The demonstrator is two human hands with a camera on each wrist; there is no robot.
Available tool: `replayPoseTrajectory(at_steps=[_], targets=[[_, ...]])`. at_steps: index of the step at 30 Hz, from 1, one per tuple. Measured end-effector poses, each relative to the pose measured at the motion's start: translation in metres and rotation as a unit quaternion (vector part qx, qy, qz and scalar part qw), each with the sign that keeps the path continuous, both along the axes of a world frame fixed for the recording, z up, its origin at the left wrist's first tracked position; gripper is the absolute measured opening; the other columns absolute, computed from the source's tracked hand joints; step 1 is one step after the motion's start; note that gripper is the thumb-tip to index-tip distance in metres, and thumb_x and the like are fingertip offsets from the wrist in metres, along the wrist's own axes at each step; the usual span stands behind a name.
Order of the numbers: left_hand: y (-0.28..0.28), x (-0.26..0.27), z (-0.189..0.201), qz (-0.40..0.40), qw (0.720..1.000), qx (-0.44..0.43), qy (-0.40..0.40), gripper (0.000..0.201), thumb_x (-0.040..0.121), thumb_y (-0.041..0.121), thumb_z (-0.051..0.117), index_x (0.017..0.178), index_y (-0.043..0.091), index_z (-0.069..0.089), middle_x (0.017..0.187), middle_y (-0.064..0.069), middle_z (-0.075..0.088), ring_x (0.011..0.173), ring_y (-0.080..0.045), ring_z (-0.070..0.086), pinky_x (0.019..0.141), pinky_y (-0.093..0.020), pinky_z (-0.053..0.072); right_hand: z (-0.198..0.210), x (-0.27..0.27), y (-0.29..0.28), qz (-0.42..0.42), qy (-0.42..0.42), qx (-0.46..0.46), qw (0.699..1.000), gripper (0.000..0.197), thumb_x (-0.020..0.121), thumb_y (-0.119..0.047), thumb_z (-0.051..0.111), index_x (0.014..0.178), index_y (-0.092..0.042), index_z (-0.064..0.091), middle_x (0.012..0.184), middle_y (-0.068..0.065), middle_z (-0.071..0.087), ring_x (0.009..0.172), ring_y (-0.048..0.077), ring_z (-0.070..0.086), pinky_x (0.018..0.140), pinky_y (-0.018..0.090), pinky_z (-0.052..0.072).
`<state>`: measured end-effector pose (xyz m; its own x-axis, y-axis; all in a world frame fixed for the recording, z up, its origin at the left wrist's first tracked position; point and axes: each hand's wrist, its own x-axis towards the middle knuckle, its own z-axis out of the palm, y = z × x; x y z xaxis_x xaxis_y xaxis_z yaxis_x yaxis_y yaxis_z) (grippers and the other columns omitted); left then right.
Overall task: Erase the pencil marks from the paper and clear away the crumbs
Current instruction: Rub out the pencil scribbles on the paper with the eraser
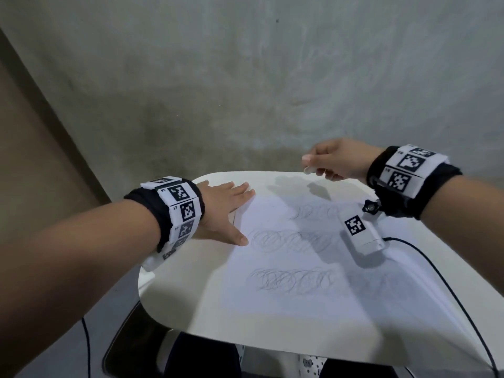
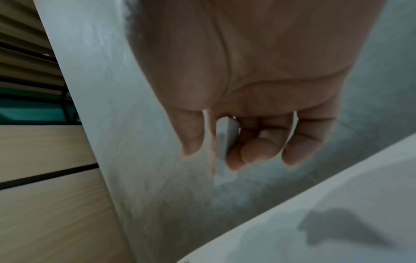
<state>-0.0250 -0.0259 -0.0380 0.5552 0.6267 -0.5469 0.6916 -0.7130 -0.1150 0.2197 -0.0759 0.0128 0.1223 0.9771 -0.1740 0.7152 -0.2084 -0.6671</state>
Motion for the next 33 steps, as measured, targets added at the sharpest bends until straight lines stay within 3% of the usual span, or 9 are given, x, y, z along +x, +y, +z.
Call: replayPoseTrajectory(at_steps=[8, 14, 17, 24, 27, 29, 30, 31, 33], targets=[[-0.007, 0.011, 0.004, -0.02, 0.999, -0.005, -0.034, 0.117, 0.074, 0.087, 0.045, 0.155, 0.027, -0.015, 0.162, 0.013, -0.021, 0.15, -0.009, -0.012, 0.121, -0.048, -0.003, -0.007, -0.027, 0.003, 0.081, -0.233, -0.011, 0.969, 0.018, 0.085, -0.03, 0.069, 0.076, -0.018, 0.059, 0.064, -0.004, 0.057, 0.072, 0.021, 0.056, 0.056, 0.025, 0.038], [-0.024, 0.027, -0.008, -0.007, 0.999, -0.01, -0.031, 0.123, 0.075, 0.084, 0.049, 0.154, 0.02, -0.02, 0.162, 0.005, -0.023, 0.151, -0.015, -0.012, 0.122, -0.05, 0.002, -0.041, -0.066, 0.021, 0.177, -0.406, -0.091, 0.892, 0.026, 0.088, -0.025, 0.061, 0.11, -0.012, 0.061, 0.102, 0.0, 0.064, 0.082, 0.021, 0.058, 0.073, 0.024, 0.046], [-0.027, 0.029, -0.003, -0.001, 1.0, -0.005, -0.023, 0.116, 0.077, 0.081, 0.05, 0.157, 0.021, -0.008, 0.164, 0.004, -0.014, 0.152, -0.019, -0.004, 0.121, -0.05, 0.005, -0.053, -0.081, 0.029, 0.275, -0.46, -0.13, 0.834, 0.035, 0.08, -0.027, 0.071, 0.111, -0.011, 0.065, 0.103, -0.003, 0.07, 0.076, 0.012, 0.056, 0.049, 0.005, 0.04], [-0.025, 0.027, -0.007, -0.004, 1.0, -0.001, -0.025, 0.121, 0.076, 0.084, 0.047, 0.154, 0.019, -0.018, 0.163, 0.004, -0.019, 0.151, -0.018, -0.011, 0.12, -0.054, 0.002, -0.042, -0.081, 0.024, 0.205, -0.427, -0.084, 0.877, 0.021, 0.09, -0.022, 0.057, 0.107, -0.013, 0.065, 0.098, 0.01, 0.063, 0.079, 0.022, 0.048, 0.07, 0.029, 0.044], [-0.025, 0.026, -0.008, -0.007, 1.0, -0.005, -0.027, 0.121, 0.076, 0.085, 0.046, 0.153, 0.02, -0.021, 0.161, 0.006, -0.024, 0.151, -0.016, -0.013, 0.12, -0.054, 0.002, -0.045, -0.074, 0.031, 0.207, -0.471, -0.101, 0.852, 0.013, 0.087, -0.023, 0.058, 0.087, -0.013, 0.065, 0.084, 0.003, 0.065, 0.073, 0.02, 0.056, 0.056, 0.027, 0.048], [-0.025, 0.025, -0.009, -0.006, 1.0, -0.006, -0.026, 0.122, 0.076, 0.085, 0.047, 0.154, 0.021, -0.021, 0.162, 0.006, -0.024, 0.151, -0.016, -0.013, 0.12, -0.054, 0.001, -0.049, -0.073, 0.033, 0.219, -0.482, -0.108, 0.842, 0.02, 0.088, -0.025, 0.062, 0.107, -0.019, 0.065, 0.111, 0.001, 0.067, 0.085, 0.014, 0.056, 0.039, 0.021, 0.011], [-0.025, 0.026, -0.009, -0.005, 1.0, -0.005, -0.029, 0.121, 0.075, 0.085, 0.047, 0.155, 0.022, -0.019, 0.163, 0.005, -0.021, 0.151, -0.017, -0.012, 0.12, -0.055, 0.0, -0.051, -0.077, 0.033, 0.241, -0.469, -0.119, 0.841, 0.03, 0.091, -0.022, 0.06, 0.121, -0.016, 0.061, 0.121, 0.003, 0.063, 0.092, 0.014, 0.055, 0.1, 0.034, 0.036], [-0.025, 0.026, -0.009, -0.007, 0.999, -0.005, -0.031, 0.119, 0.075, 0.084, 0.048, 0.155, 0.023, -0.015, 0.163, 0.005, -0.018, 0.151, -0.018, -0.011, 0.12, -0.055, -0.001, -0.052, -0.08, 0.032, 0.252, -0.447, -0.131, 0.848, 0.032, 0.094, -0.019, 0.055, 0.124, -0.009, 0.059, 0.119, 0.007, 0.062, 0.092, 0.016, 0.052, 0.065, 0.01, 0.045], [-0.025, 0.027, -0.008, -0.01, 1.0, -0.006, -0.026, 0.119, 0.076, 0.084, 0.047, 0.155, 0.021, -0.016, 0.163, 0.005, -0.02, 0.151, -0.018, -0.011, 0.12, -0.056, 0.001, -0.048, -0.081, 0.03, 0.242, -0.454, -0.115, 0.85, 0.02, 0.095, -0.018, 0.052, 0.101, -0.005, 0.066, 0.094, 0.008, 0.067, 0.075, 0.018, 0.051, 0.057, 0.016, 0.042]])
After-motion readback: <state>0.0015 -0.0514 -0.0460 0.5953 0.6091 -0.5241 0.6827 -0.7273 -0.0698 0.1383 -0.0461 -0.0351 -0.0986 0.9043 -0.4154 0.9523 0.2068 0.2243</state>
